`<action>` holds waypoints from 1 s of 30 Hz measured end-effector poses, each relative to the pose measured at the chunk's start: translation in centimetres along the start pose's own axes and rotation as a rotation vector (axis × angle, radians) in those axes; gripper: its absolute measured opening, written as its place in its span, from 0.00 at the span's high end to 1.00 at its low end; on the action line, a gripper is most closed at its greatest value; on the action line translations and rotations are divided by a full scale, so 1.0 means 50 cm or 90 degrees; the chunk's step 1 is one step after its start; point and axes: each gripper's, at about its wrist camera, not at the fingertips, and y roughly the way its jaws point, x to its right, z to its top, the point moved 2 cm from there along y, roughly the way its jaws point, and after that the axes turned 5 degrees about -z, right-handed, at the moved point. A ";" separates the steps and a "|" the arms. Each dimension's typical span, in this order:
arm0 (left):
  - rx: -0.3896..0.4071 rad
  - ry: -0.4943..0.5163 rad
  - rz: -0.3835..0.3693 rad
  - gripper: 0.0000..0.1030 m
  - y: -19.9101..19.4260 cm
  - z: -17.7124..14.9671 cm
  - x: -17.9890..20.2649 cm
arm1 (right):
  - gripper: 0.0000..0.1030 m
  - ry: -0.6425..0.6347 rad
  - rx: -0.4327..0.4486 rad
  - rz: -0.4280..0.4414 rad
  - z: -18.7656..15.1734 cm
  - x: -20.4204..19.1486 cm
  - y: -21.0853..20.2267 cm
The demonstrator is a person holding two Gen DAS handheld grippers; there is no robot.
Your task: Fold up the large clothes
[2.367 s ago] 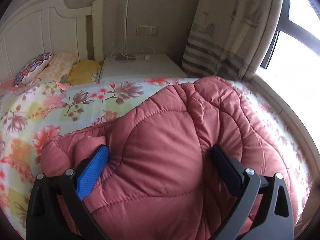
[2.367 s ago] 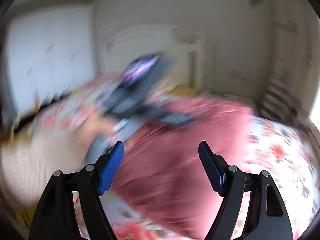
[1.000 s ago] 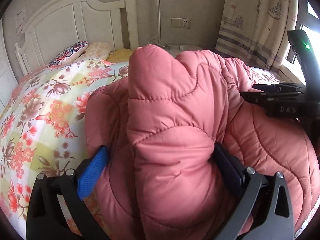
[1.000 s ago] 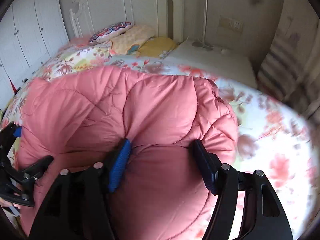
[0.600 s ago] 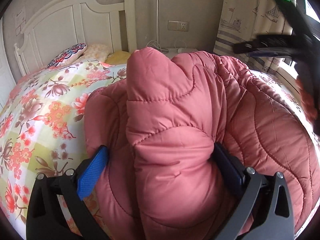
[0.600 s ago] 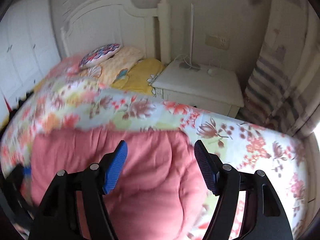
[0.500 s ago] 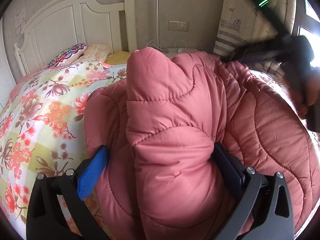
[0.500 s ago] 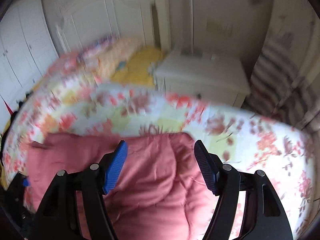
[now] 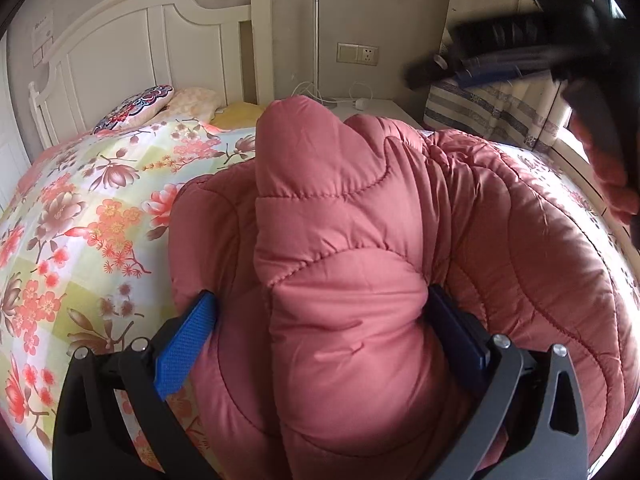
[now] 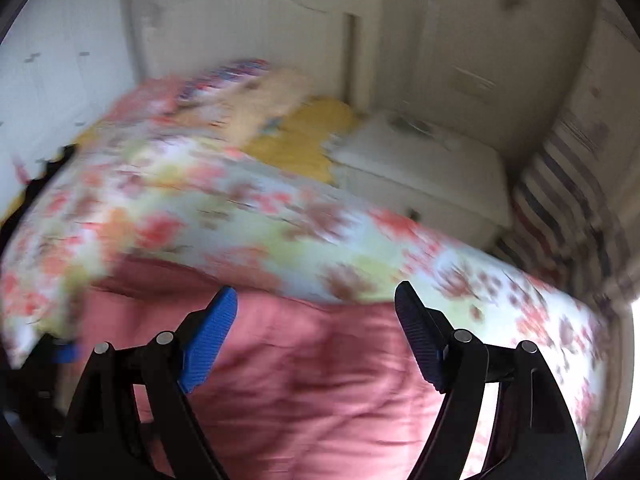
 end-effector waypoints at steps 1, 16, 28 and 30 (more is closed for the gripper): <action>0.000 0.000 -0.001 0.02 0.000 0.000 0.000 | 0.29 -0.028 -0.006 0.006 0.003 -0.023 0.007; 0.035 -0.019 -0.011 0.02 -0.118 0.044 0.017 | 0.25 -0.024 -0.136 0.044 -0.048 -0.077 0.189; -0.014 -0.021 -0.083 0.02 -0.007 -0.033 0.030 | 0.29 -0.015 -0.057 0.075 -0.013 -0.083 0.095; -0.011 -0.025 -0.083 0.02 -0.007 -0.037 0.030 | 0.36 -0.019 -0.019 0.128 0.005 -0.100 0.046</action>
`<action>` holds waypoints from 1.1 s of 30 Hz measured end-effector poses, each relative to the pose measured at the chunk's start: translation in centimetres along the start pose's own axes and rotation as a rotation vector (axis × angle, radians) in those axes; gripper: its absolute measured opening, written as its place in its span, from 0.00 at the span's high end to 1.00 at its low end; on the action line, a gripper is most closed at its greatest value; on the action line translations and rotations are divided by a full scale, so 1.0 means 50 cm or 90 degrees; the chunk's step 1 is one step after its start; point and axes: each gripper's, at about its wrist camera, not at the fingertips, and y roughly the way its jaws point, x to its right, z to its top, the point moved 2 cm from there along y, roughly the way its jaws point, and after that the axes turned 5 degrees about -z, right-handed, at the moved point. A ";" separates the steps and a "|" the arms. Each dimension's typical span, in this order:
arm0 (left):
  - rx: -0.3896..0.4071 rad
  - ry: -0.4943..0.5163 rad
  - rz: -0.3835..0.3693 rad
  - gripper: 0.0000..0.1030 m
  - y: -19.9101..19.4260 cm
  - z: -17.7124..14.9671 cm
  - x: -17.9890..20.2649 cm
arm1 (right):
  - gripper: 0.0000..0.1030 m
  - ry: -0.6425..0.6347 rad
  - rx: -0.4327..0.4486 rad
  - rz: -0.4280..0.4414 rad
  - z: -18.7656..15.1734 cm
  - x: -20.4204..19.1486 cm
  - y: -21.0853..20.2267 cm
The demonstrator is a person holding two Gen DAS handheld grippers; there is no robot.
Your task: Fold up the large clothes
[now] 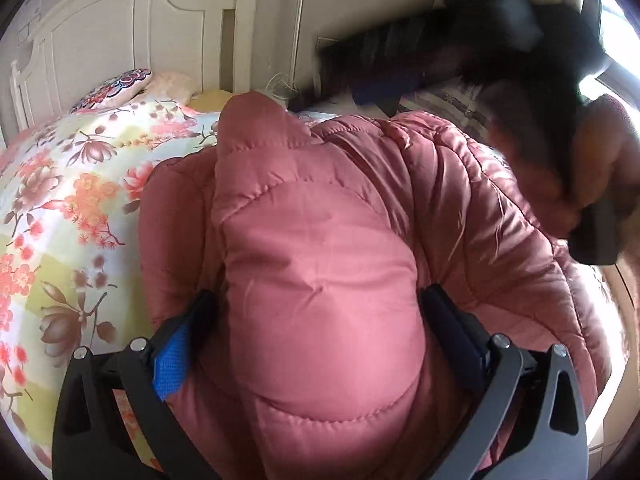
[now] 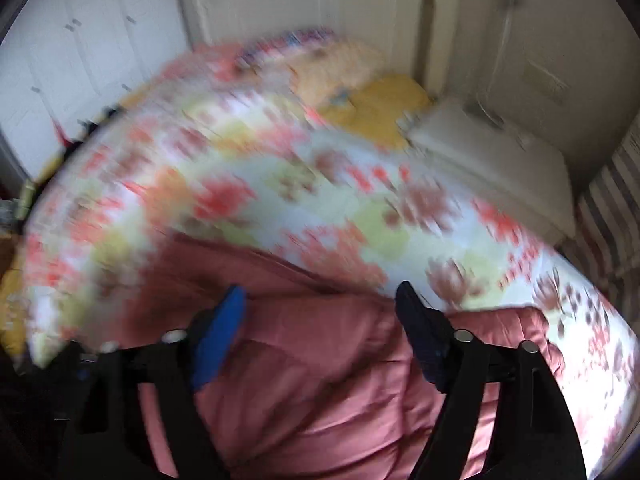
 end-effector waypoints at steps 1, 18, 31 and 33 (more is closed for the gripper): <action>0.000 -0.001 0.000 0.02 0.001 0.000 0.001 | 0.40 -0.015 0.011 0.019 0.006 -0.018 -0.013; 0.011 -0.007 0.011 0.02 -0.010 -0.006 0.008 | 0.42 -0.072 0.018 -0.013 -0.028 -0.065 -0.025; 0.008 -0.003 0.009 0.02 -0.006 -0.005 0.008 | 0.41 -0.014 -0.036 -0.114 -0.161 0.054 -0.006; 0.009 -0.009 0.008 0.02 -0.006 -0.005 0.006 | 0.41 -0.027 -0.001 -0.102 -0.153 0.027 -0.052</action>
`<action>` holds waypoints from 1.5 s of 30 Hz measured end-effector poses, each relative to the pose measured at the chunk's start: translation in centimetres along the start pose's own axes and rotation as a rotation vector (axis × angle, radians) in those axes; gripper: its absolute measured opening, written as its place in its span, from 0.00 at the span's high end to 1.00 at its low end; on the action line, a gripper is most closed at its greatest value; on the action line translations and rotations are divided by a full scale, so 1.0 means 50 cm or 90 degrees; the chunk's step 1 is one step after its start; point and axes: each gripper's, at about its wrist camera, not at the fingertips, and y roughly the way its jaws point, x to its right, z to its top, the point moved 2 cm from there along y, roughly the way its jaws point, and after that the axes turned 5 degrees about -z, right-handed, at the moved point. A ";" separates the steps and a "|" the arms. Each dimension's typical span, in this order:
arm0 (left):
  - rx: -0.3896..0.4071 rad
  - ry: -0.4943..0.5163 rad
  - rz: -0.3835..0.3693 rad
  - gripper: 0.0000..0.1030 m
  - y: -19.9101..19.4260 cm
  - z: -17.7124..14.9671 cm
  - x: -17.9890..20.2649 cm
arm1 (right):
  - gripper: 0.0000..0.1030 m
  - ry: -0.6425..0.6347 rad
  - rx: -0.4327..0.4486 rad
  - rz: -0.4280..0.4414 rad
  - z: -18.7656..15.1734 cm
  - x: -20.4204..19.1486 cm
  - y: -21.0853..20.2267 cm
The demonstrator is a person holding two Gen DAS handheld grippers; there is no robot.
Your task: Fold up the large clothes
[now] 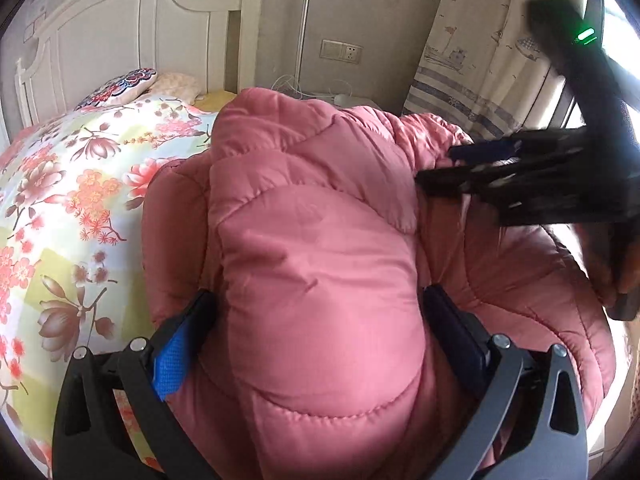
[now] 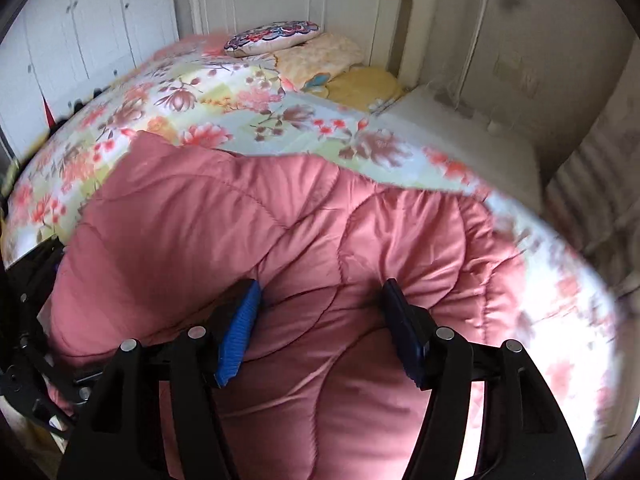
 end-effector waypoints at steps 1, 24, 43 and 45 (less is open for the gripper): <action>0.001 -0.002 0.000 0.02 0.000 0.000 -0.002 | 0.41 0.007 0.028 0.025 -0.001 -0.004 -0.027; -0.008 -0.007 0.025 0.02 0.004 0.002 0.006 | 0.13 0.094 0.080 -0.041 -0.270 -0.011 -0.134; -0.035 -0.081 -0.012 0.02 -0.034 0.020 -0.008 | 0.09 0.361 0.091 0.111 -0.404 0.095 -0.195; -0.029 -0.106 -0.025 0.02 -0.054 0.021 -0.015 | 0.08 0.401 0.082 0.106 -0.420 0.124 -0.200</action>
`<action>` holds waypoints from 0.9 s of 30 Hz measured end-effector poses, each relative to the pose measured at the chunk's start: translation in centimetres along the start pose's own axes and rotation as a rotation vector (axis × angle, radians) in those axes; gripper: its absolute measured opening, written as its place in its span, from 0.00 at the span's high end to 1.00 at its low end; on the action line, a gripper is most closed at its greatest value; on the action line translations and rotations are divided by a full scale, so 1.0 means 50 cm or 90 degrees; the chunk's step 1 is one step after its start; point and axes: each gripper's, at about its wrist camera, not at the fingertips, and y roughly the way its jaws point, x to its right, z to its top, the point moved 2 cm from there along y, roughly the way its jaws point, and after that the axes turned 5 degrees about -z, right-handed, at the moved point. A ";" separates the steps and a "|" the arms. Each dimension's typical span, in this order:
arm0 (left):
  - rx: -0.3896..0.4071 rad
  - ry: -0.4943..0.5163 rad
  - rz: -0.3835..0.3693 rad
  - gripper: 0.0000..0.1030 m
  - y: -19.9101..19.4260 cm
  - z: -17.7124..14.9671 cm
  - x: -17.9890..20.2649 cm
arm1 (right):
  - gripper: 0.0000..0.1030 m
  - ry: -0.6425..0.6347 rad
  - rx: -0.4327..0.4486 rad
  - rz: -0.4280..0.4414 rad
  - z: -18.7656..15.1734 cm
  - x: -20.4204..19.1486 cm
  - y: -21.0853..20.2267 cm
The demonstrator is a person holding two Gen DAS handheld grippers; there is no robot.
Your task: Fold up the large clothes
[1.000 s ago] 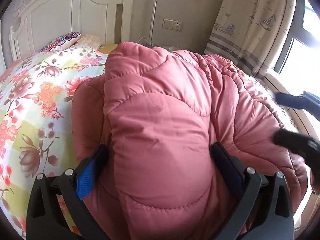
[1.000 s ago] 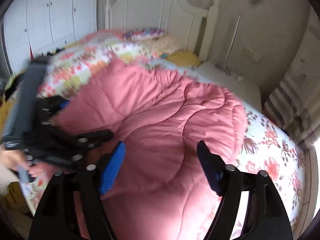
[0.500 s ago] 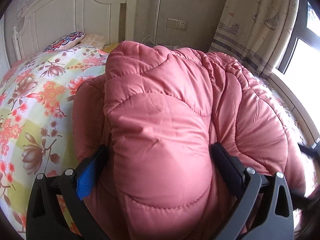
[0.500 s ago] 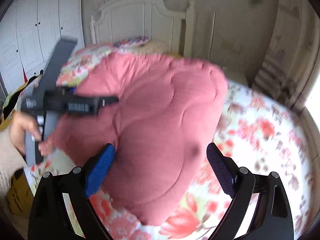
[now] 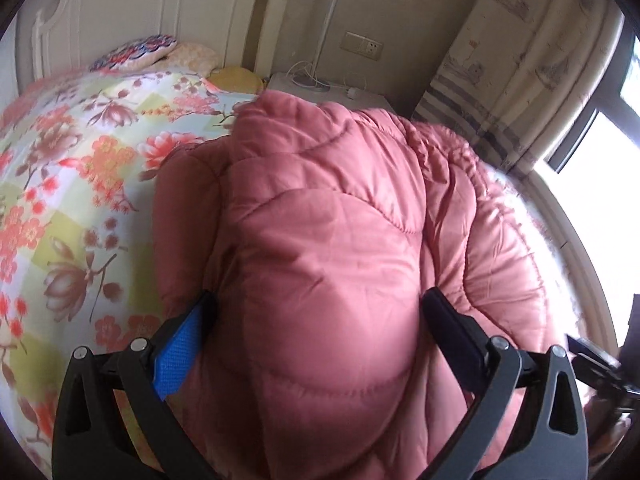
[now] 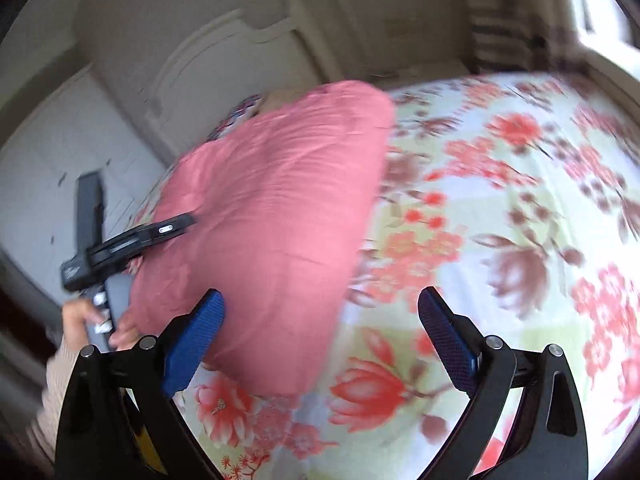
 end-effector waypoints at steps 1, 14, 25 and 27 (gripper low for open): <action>0.003 -0.007 -0.006 0.02 -0.009 0.000 -0.004 | 0.08 0.007 0.004 0.003 -0.002 0.006 -0.007; -0.032 -0.103 -0.148 0.02 -0.001 -0.007 -0.120 | 0.04 0.166 -0.072 0.115 0.061 0.046 0.089; -0.080 -0.144 -0.302 0.02 0.064 -0.006 -0.138 | 0.04 0.136 -0.124 0.159 0.091 -0.024 0.177; -0.079 -0.132 -0.315 0.02 0.068 -0.005 -0.123 | 0.04 0.139 -0.119 0.175 0.089 -0.024 0.189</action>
